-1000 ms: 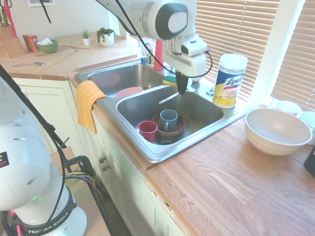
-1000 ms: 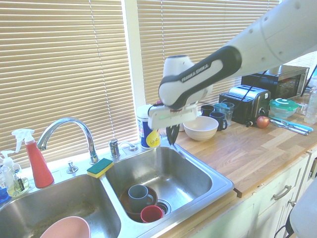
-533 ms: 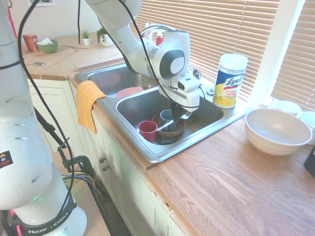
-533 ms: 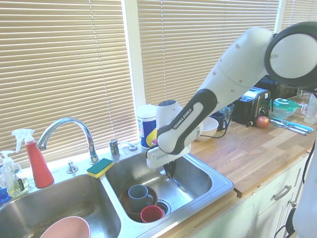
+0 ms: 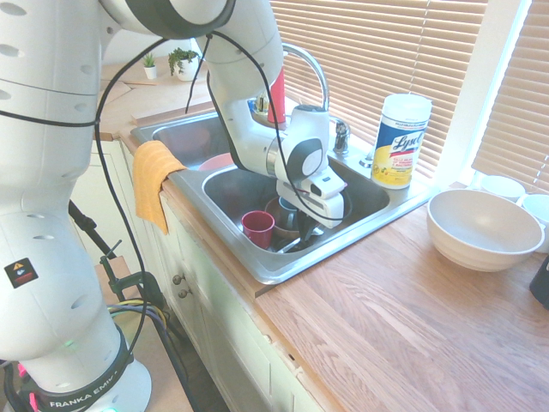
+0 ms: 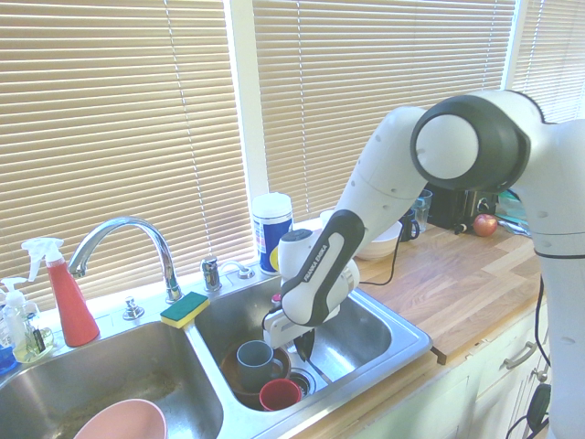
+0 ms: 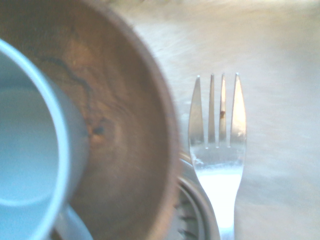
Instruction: Put the fork into the sink
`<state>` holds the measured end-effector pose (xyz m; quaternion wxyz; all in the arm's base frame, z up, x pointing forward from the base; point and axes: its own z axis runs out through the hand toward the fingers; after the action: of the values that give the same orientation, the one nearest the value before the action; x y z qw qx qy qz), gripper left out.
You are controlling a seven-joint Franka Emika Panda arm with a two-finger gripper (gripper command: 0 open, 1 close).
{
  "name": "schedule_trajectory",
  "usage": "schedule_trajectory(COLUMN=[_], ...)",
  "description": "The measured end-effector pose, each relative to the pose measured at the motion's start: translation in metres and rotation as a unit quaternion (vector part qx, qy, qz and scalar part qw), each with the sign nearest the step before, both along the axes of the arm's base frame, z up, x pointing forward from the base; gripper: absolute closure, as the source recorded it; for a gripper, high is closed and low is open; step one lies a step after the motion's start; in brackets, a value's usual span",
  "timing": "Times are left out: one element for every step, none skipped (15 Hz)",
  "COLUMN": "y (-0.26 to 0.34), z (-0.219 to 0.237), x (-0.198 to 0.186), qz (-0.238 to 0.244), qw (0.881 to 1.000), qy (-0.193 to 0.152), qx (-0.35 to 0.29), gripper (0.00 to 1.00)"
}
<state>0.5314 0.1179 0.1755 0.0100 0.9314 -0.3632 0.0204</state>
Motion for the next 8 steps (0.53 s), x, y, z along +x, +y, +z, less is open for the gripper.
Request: schedule_trajectory(y=[0.001, 0.001, -0.002, -0.003, -0.002, -0.002, -0.001, -0.001], z=[-0.009, -0.017, -0.025, -0.031, -0.036, -0.038, -0.039, -0.039], x=[0.003, 0.007, 0.008, 0.008, 0.007, 0.006, 0.005, 0.005], qz=[-0.001, -0.002, -0.007, -0.015, -0.019, -0.023, -0.027, -0.03], qw=[1.0, 1.0, 1.0, 1.0, 1.0, 0.999, 0.999, 0.999], qy=[0.003, 0.005, 0.009, 0.015, 0.02, 0.022, 0.024, 0.025], qx=[0.002, 0.002, 0.001, 0.003, 0.005, 0.007, 0.01, 0.012], gripper=[1.0, 0.0, 0.0, 0.0, 0.0, 0.0, 0.0, 0.0])
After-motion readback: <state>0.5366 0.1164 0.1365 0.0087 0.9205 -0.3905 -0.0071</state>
